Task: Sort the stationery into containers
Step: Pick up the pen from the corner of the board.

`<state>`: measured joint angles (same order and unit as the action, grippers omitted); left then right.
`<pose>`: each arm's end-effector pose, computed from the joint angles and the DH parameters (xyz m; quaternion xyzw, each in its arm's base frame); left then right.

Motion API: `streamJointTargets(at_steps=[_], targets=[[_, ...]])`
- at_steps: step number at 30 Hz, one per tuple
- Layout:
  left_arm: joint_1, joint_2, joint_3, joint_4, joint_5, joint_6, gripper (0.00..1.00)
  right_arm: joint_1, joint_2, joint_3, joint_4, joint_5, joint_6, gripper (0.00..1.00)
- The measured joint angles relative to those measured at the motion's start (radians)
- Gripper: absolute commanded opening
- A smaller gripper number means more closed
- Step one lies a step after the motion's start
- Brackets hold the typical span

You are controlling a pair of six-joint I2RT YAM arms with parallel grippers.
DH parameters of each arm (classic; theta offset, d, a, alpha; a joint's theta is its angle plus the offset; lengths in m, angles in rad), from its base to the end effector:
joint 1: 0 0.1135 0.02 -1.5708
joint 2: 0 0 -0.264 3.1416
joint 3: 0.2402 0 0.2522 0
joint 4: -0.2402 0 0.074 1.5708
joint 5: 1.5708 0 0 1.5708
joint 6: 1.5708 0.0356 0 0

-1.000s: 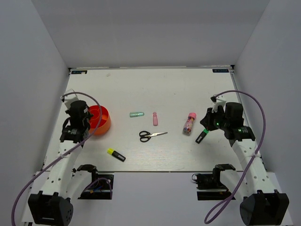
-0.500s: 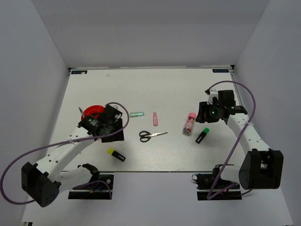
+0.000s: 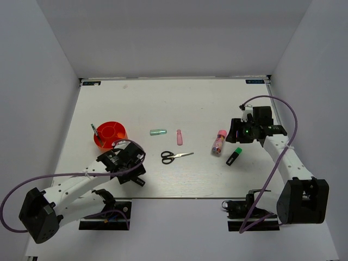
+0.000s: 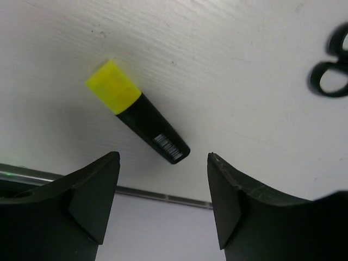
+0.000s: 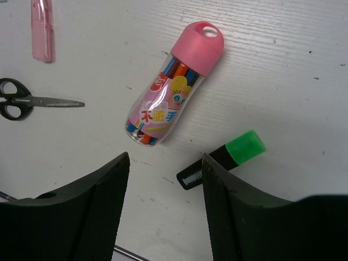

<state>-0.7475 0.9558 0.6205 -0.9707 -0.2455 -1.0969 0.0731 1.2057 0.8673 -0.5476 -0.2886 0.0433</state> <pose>0.1138 -0.0937 0.2004 -0.1869 0.9660 -0.0311 0.1759 0.2437 0.0280 0.2516 -0.0622 0.9313 0.1545 0.3238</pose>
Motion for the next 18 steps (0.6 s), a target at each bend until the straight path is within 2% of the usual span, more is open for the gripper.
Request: streamJointTargets(at_steps=[10,18], targets=[[0.011,0.119,-0.036,0.129,-0.103,-0.231,0.74,-0.001,-0.052,-0.014,0.0,-0.005,0.002,0.6],[0.014,0.114,-0.097,0.137,-0.167,-0.3,0.74,-0.002,-0.069,-0.015,0.0,-0.006,0.002,0.6]])
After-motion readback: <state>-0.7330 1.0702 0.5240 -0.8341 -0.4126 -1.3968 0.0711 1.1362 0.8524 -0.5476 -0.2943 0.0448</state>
